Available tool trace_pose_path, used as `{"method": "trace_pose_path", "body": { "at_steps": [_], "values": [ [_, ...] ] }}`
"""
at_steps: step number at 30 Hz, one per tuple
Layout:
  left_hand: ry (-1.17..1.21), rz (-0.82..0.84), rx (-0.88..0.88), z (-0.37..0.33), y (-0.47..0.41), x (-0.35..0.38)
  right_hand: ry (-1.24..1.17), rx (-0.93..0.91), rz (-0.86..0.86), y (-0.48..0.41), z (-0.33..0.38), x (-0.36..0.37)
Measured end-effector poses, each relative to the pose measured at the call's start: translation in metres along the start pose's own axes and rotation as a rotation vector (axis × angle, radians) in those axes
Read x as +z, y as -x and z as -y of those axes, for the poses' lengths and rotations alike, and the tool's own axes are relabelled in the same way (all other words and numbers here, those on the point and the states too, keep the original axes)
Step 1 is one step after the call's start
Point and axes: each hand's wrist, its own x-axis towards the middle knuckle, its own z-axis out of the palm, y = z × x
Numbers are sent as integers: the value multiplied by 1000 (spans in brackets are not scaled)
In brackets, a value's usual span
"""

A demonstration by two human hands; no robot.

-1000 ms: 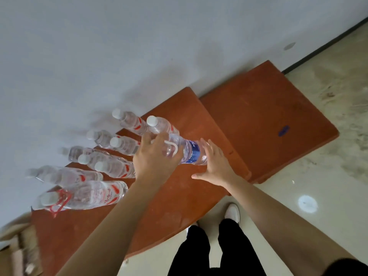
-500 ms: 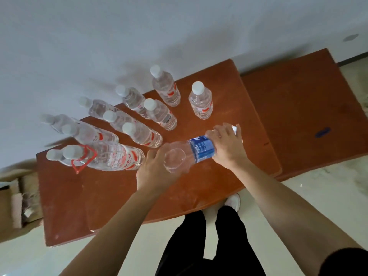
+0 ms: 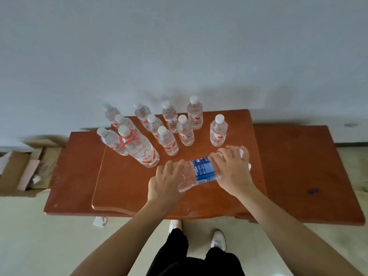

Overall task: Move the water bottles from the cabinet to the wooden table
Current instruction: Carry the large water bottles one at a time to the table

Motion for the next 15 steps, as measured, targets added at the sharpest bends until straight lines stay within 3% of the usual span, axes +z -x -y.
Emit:
{"method": "trace_pose_path", "body": {
  "at_steps": [6, 15],
  "values": [
    [-14, -85, -230, 17, 88, -14, -66, -236, -23, 8, 52, -6],
    [-61, -168, -565, 85, 263, -34, -159, -631, -99, 42, 218, -40]
  ]
}}
